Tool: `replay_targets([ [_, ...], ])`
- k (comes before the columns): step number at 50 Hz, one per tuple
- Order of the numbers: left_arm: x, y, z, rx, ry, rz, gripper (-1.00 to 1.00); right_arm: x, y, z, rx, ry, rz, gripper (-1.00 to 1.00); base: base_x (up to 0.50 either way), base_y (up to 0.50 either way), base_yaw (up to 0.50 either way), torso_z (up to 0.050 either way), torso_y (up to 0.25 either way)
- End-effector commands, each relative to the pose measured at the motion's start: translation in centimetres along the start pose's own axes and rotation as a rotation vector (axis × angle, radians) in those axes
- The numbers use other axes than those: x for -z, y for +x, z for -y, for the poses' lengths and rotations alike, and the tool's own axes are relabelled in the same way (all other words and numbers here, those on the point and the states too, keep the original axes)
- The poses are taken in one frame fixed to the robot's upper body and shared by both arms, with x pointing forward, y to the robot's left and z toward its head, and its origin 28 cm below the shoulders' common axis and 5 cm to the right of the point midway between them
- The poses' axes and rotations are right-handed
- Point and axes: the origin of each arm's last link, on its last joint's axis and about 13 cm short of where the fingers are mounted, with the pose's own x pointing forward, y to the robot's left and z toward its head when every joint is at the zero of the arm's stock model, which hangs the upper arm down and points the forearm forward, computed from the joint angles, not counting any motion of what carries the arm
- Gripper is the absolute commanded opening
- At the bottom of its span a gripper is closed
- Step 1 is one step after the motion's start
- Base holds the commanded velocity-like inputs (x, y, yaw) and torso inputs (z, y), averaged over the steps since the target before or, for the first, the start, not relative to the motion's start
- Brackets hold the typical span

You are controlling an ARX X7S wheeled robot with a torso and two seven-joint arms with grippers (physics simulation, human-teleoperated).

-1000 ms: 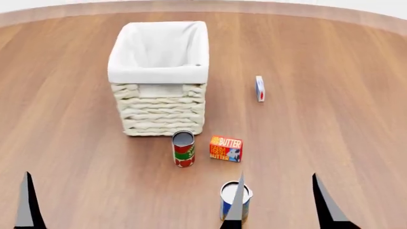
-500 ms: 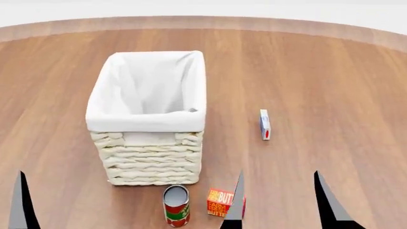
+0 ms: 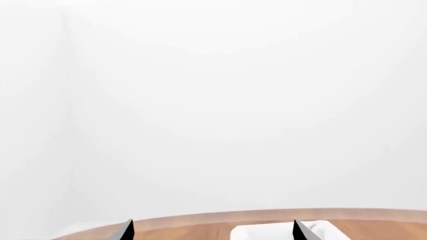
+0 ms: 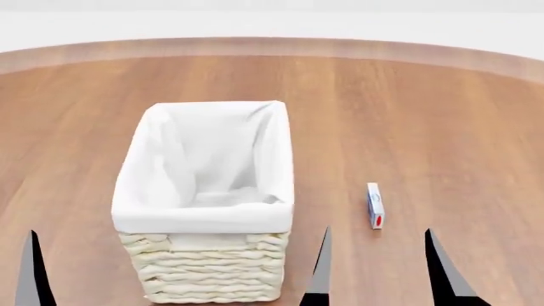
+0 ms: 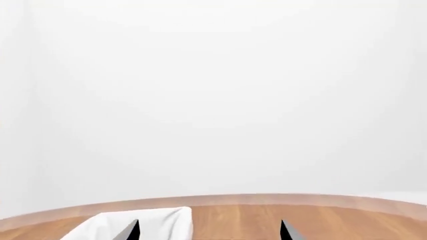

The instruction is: Pick up the alphabet soup and put it in the basket.

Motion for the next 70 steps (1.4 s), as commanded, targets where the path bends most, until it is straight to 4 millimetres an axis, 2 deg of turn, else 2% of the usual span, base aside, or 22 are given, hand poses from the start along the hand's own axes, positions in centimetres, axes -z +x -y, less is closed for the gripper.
replay_targets([
  [1, 0.1, 0.0, 0.0, -0.001, 0.005, -0.005, 1.00, 0.1, -0.1, 0.0, 0.002, 0.005, -0.006, 1.00, 0.00, 0.50, 0.00, 0.000, 0.000],
  [26, 0.2, 0.0, 0.1, 0.006, 0.013, -0.017, 1.00, 0.4, -0.1, 0.1, -0.004, 0.002, -0.015, 1.00, 0.00, 0.50, 0.00, 0.000, 0.000],
  [44, 0.3, 0.0, 0.1, 0.005, 0.018, -0.018, 1.00, 0.2, -0.1, 0.2, -0.010, 0.043, -0.013, 1.00, 0.00, 0.01, 0.00, 0.000, 0.000],
  [46, 0.3, 0.1, 0.1, 0.003, 0.020, -0.020, 1.00, -0.1, -0.2, 0.3, -0.016, 0.000, 0.022, 1.00, 0.00, 0.00, 0.00, 0.000, 0.000],
  [51, 0.5, 0.1, 0.1, 0.001, 0.024, -0.024, 1.00, -0.9, -0.3, 1.4, 0.029, -0.074, 0.032, 1.00, 0.00, 0.00, 0.00, 0.000, 0.000],
  [58, 0.8, 0.3, 0.0, -0.008, 0.032, -0.031, 1.00, -2.3, -0.9, 4.1, 0.110, -0.131, 0.045, 1.00, 0.00, 0.00, 0.00, 0.000, 0.000],
  [70, 1.1, 0.4, -0.2, -0.022, 0.032, -0.041, 1.00, -1.6, -2.0, 7.5, 0.175, -0.210, -0.006, 1.00, 0.00, 0.00, 0.00, 0.000, 0.000],
])
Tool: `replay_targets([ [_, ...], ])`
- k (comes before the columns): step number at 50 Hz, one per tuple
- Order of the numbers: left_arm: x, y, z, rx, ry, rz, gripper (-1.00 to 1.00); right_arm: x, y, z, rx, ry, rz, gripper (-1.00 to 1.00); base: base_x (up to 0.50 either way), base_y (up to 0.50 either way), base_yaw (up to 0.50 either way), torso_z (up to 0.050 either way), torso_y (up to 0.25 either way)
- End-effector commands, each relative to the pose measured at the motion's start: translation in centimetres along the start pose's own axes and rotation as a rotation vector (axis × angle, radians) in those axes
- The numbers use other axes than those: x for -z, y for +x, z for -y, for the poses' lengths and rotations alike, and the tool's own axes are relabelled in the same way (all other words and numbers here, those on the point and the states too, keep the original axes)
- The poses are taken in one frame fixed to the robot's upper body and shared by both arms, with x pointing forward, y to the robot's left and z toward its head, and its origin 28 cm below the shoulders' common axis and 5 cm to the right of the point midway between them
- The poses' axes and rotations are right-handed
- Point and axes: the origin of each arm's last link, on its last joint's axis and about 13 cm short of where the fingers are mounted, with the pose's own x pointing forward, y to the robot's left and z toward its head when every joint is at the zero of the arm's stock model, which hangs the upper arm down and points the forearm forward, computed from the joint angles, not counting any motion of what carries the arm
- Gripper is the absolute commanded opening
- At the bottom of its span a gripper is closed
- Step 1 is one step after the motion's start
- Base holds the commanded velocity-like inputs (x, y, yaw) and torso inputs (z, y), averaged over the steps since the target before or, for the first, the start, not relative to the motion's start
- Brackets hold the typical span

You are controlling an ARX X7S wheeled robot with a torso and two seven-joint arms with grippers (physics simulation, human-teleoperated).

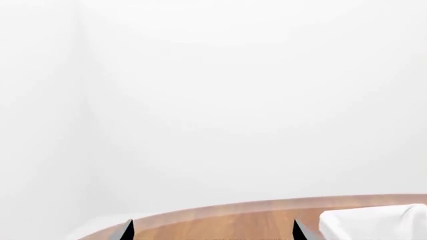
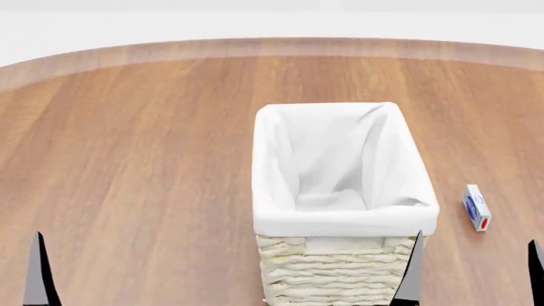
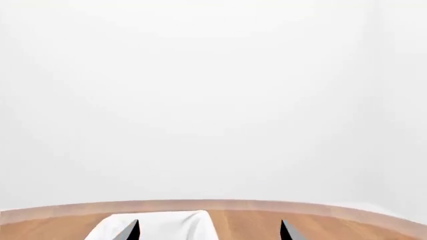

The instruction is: Pick up the alphabet soup and put it in the basket.

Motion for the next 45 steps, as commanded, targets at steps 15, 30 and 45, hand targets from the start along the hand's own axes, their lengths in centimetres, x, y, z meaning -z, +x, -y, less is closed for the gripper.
replay_targets([
  [15, 0.6, 0.2, 0.0, -0.009, 0.008, -0.018, 1.00, 2.6, -2.1, 6.4, 0.048, -0.052, -0.023, 1.00, 0.00, 0.00, 0.00, 0.000, 0.000],
  [30, 0.9, 0.3, 0.1, -0.006, 0.013, -0.033, 1.00, 9.8, -9.4, 7.6, 0.088, -0.024, -0.215, 1.00, 0.00, 0.00, 0.00, 0.000, 0.000],
  [45, 1.0, 0.4, 0.2, -0.007, 0.017, -0.036, 1.00, 10.5, -11.9, 7.8, 0.116, -0.016, -0.227, 1.00, 0.00, 0.00, 0.00, 0.000, 0.000],
])
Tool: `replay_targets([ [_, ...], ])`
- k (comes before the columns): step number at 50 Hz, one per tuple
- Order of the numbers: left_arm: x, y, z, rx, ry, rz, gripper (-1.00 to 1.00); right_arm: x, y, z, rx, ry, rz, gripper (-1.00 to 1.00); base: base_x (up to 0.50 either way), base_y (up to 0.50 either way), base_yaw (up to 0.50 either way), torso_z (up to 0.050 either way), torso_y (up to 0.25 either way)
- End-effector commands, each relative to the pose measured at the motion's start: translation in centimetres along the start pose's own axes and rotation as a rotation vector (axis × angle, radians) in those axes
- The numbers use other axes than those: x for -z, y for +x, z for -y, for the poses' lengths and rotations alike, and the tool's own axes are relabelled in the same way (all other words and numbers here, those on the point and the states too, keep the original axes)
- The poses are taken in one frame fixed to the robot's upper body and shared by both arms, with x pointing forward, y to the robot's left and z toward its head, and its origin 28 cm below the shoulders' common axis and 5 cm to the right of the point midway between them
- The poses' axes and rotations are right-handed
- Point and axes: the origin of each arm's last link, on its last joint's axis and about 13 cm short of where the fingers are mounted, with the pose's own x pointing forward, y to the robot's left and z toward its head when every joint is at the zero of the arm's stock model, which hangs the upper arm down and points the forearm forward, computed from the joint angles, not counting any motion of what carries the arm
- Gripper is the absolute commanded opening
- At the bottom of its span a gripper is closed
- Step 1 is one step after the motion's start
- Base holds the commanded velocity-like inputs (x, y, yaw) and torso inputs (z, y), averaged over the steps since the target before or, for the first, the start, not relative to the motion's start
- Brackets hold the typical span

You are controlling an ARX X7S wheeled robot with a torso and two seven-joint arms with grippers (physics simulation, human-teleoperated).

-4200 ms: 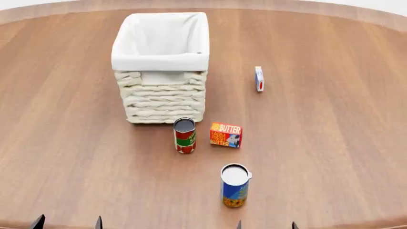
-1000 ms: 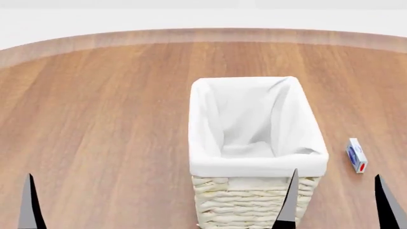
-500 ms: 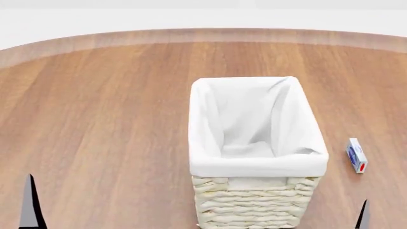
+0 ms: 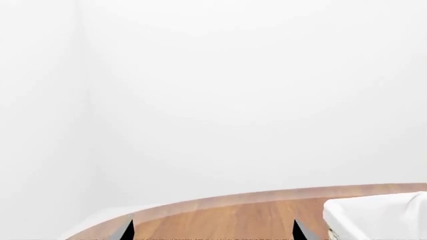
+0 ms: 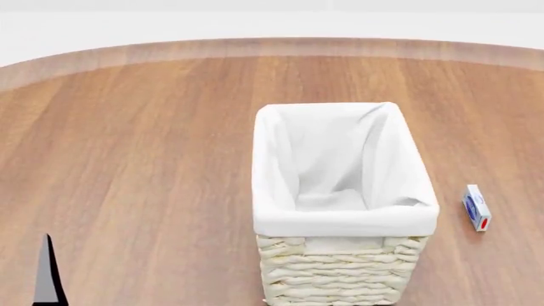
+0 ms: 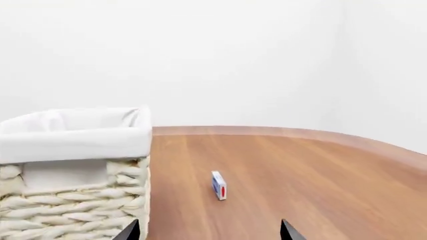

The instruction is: Pick up the alphabet soup and put it in the basket.

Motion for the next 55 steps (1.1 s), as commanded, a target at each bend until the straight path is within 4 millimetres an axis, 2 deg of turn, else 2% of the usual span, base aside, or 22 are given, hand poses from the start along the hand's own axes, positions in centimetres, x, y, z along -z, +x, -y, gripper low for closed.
replay_targets([
  [1, 0.2, 0.1, 0.1, -0.001, 0.006, -0.004, 1.00, 1.3, -2.4, 0.4, 0.019, 0.002, -0.033, 1.00, 0.00, 0.00, 0.00, 0.000, 0.000],
  [18, 0.3, 0.1, 0.2, -0.001, 0.009, -0.012, 1.00, 2.1, -3.8, 0.8, 0.032, 0.004, -0.057, 1.00, 0.00, 0.00, 0.00, 0.000, 0.000],
  [29, 0.3, 0.1, 0.2, -0.002, 0.008, -0.014, 1.00, 4.2, -4.6, 0.8, 0.050, 0.010, -0.095, 1.00, 0.00, 0.00, 0.00, 0.000, 0.000],
  [51, 0.3, 0.2, 0.2, -0.005, 0.010, -0.014, 1.00, 6.7, -5.0, 0.6, 0.073, 0.022, -0.153, 1.00, 0.00, 0.00, 0.00, 0.000, 0.000],
  [55, 0.3, 0.2, 0.2, -0.004, 0.011, -0.015, 1.00, 5.6, -4.7, 0.3, 0.072, 0.024, -0.157, 1.00, 0.00, 0.00, 0.00, 0.000, 0.000],
])
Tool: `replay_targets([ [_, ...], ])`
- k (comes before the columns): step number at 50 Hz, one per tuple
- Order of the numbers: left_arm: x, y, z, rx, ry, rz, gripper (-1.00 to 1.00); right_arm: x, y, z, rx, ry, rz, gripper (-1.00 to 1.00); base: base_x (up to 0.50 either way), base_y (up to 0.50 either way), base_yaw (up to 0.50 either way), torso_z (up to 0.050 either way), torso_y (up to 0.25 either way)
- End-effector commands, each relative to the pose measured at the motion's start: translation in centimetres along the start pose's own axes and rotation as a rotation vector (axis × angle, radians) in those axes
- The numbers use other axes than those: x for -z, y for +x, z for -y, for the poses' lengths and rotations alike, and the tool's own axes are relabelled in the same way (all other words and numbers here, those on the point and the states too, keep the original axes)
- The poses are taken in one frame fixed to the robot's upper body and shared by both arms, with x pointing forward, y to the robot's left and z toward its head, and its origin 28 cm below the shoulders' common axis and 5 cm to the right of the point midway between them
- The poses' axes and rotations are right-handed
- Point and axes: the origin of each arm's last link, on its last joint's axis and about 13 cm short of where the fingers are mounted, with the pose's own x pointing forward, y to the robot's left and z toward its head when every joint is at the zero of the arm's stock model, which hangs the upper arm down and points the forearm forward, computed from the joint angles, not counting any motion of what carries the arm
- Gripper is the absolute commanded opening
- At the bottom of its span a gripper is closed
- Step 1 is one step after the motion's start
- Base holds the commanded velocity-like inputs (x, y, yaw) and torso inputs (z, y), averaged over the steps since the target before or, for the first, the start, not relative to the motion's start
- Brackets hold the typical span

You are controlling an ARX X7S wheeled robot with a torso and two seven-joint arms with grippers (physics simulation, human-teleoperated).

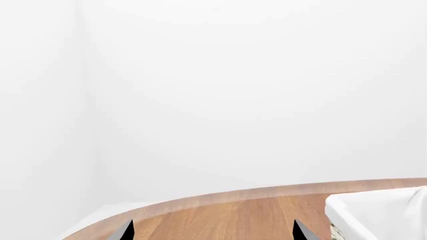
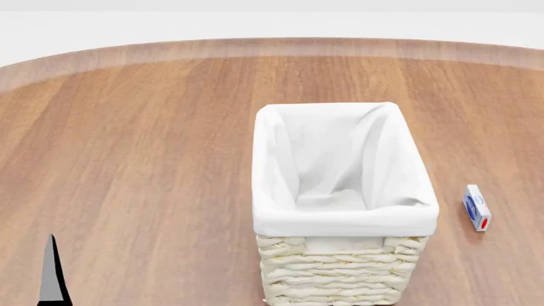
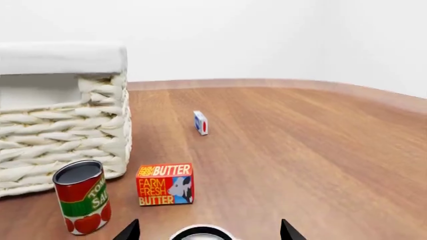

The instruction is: Pick up the alphabet soup and put it in the basket.

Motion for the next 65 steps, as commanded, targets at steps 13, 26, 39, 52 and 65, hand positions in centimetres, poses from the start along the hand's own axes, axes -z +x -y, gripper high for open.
replay_targets([
  [13, 0.1, 0.0, 0.0, 0.000, 0.003, -0.001, 1.00, 0.0, 0.4, -0.6, 0.000, 0.009, -0.027, 1.00, 0.00, 0.00, 0.00, 0.000, 0.000],
  [26, 0.2, 0.1, 0.0, 0.003, 0.001, -0.005, 1.00, 1.9, 0.9, -1.0, 0.015, 0.020, -0.048, 1.00, 0.00, 0.00, 0.00, 0.000, 0.000],
  [39, 0.3, 0.1, 0.1, 0.004, 0.000, -0.007, 1.00, 3.1, 1.0, -0.8, 0.042, 0.032, -0.075, 1.00, 0.00, 0.00, 0.00, 0.000, 0.000],
  [52, 0.3, 0.0, 0.1, 0.005, 0.000, -0.006, 1.00, 3.8, 1.2, -0.9, 0.064, 0.044, -0.092, 1.00, 0.00, 0.00, 0.00, 0.000, 0.000],
  [65, 0.4, 0.0, 0.1, 0.005, -0.001, -0.007, 1.00, 4.7, 1.6, -1.3, 0.068, 0.050, -0.099, 1.00, 0.00, 0.00, 0.00, 0.000, 0.000],
])
